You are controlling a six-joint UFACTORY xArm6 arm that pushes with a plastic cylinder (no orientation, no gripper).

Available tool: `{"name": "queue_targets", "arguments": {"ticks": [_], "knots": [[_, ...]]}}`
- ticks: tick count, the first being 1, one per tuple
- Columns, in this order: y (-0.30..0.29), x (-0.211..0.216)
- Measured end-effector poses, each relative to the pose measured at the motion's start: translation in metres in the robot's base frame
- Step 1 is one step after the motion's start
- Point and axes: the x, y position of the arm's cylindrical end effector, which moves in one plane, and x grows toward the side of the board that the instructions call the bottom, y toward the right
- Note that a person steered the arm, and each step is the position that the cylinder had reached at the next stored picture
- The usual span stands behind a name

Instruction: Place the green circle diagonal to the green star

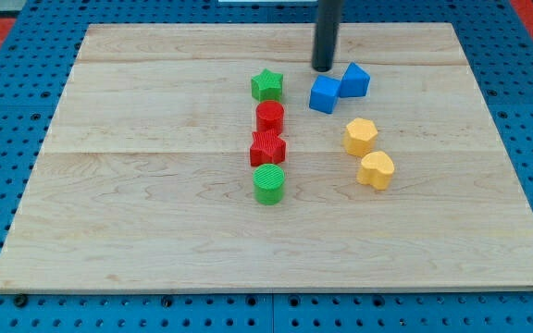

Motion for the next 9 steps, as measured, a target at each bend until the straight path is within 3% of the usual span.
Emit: {"name": "queue_targets", "arguments": {"ticks": [1, 3, 4, 6, 7, 9], "knots": [[0.038, 0.023], [0.093, 0.027], [0.125, 0.073], [0.028, 0.107], [0.022, 0.088], [0.071, 0.090]]}}
